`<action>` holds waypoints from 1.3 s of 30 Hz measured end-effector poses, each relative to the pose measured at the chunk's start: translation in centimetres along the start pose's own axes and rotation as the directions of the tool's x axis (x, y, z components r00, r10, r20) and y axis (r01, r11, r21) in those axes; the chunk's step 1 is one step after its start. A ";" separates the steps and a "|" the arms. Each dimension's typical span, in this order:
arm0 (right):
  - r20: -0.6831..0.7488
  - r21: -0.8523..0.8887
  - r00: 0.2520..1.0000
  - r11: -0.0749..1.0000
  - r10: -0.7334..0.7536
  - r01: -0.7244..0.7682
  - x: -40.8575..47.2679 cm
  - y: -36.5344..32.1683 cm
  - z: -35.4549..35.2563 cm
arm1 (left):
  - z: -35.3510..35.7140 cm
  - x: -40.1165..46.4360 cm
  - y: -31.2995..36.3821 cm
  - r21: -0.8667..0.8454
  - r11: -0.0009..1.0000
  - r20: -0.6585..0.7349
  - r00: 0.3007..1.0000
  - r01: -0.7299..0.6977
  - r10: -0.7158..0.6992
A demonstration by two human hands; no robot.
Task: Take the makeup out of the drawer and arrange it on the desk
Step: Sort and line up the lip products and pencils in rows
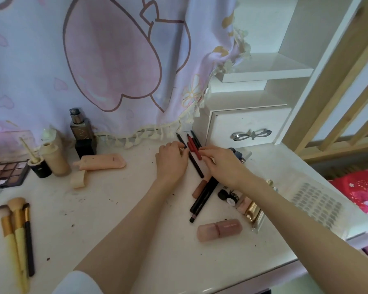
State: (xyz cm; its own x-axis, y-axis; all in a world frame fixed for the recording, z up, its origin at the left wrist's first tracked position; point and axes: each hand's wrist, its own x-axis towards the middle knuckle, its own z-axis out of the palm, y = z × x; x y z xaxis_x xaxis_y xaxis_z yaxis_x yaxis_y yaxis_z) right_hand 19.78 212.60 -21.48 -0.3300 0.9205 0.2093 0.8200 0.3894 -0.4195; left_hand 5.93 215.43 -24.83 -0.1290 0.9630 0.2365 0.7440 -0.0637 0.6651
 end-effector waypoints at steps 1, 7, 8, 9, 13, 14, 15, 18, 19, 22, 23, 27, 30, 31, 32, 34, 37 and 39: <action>-0.010 0.018 1.000 1.000 0.012 -0.011 -0.3 0.2 -0.3 | 0.1 0.0 0.0 0.004 1.000 0.011 1.000 -0.017 0.017; -0.024 0.075 0.999 0.996 0.040 -0.038 -2.5 0.6 -1.6 | -0.6 -1.0 -0.7 -0.004 0.997 0.057 0.995 -0.079 0.079; -0.029 0.079 0.999 0.996 0.038 -0.035 -3.0 0.5 -1.8 | -0.8 -1.4 -0.9 0.003 0.996 0.072 0.993 -0.093 0.093; -0.037 0.085 0.999 0.996 0.035 -0.032 -3.5 0.3 -1.9 | -1.1 -1.9 -1.1 0.009 0.994 0.091 0.990 -0.108 0.107; -0.091 0.089 0.996 0.996 0.007 0.001 -5.9 -0.6 -2.4 | -2.4 -4.1 -2.3 0.085 0.977 0.177 0.968 -0.197 0.180; -0.097 0.067 0.995 0.998 -0.015 0.022 -6.6 -0.9 -2.4 | -2.6 -4.7 -2.6 0.119 0.967 0.188 0.961 -0.226 0.202; -0.102 0.046 0.994 0.998 -0.038 0.043 -7.3 -1.2 -2.4 | -2.9 -5.2 -2.8 0.148 0.955 0.195 0.954 -0.259 0.228; -0.114 0.045 0.991 0.996 -0.067 0.073 -9.5 -2.2 -2.2 | -3.4 -6.3 -3.4 0.184 0.931 0.211 0.938 -0.314 0.275; -0.109 0.048 0.991 0.995 -0.076 0.082 -10.2 -2.4 -2.2 | -3.6 -6.7 -3.6 0.186 0.928 0.208 0.936 -0.323 0.285; -0.059 -0.005 0.992 0.994 -0.112 0.112 -12.2 -2.4 -1.7 | -3.9 -7.6 -4.1 0.162 0.923 0.190 0.929 -0.349 0.317; -0.032 -0.039 0.992 0.992 -0.120 0.118 -12.7 -2.3 -1.5 | -3.9 -7.8 -4.2 0.131 0.930 0.179 0.931 -0.343 0.318; 0.034 -0.090 0.992 0.988 -0.124 0.127 -14.1 -2.2 -0.6 | -4.2 -7.9 -4.0 -0.045 0.971 0.115 0.964 -0.235 0.239; 0.043 -0.085 0.994 0.990 -0.105 0.109 -14.0 -2.4 -0.4 | -4.5 -8.0 -3.7 -0.119 0.971 0.092 0.972 -0.206 0.218; 0.036 -0.084 0.994 0.991 -0.100 0.102 -13.9 -2.5 -0.3 | -4.6 -8.0 -3.5 -0.145 0.966 0.078 0.971 -0.214 0.227; 0.018 -0.072 0.996 0.993 -0.090 0.091 -13.8 -2.7 -0.3 | -4.8 -8.1 -3.3 -0.180 0.958 0.061 0.969 -0.225 0.239; -0.041 0.006 0.998 0.998 -0.055 0.055 -13.4 -3.1 -0.4 | -5.2 -8.4 -2.7 -0.269 0.928 0.032 0.961 -0.257 0.275; -0.096 0.179 0.994 0.983 0.057 -0.039 -12.4 -3.7 -0.7 | -5.8 -9.1 -1.5 -0.366 0.864 0.027 0.924 -0.346 0.382; -0.026 0.362 0.990 0.924 0.141 -0.122 -11.8 -3.9 -1.0 | -6.2 -9.6 -0.8 -0.443 0.812 0.046 0.895 -0.379 0.443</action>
State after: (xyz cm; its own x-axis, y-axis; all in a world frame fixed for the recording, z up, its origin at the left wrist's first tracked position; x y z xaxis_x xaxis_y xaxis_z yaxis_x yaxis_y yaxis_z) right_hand 20.96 200.16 -21.46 -0.1992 0.9650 0.1706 0.6291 0.2594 -0.7327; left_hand 2.53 204.66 -23.27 0.2443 0.8461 0.4737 0.3627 -0.5328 0.7646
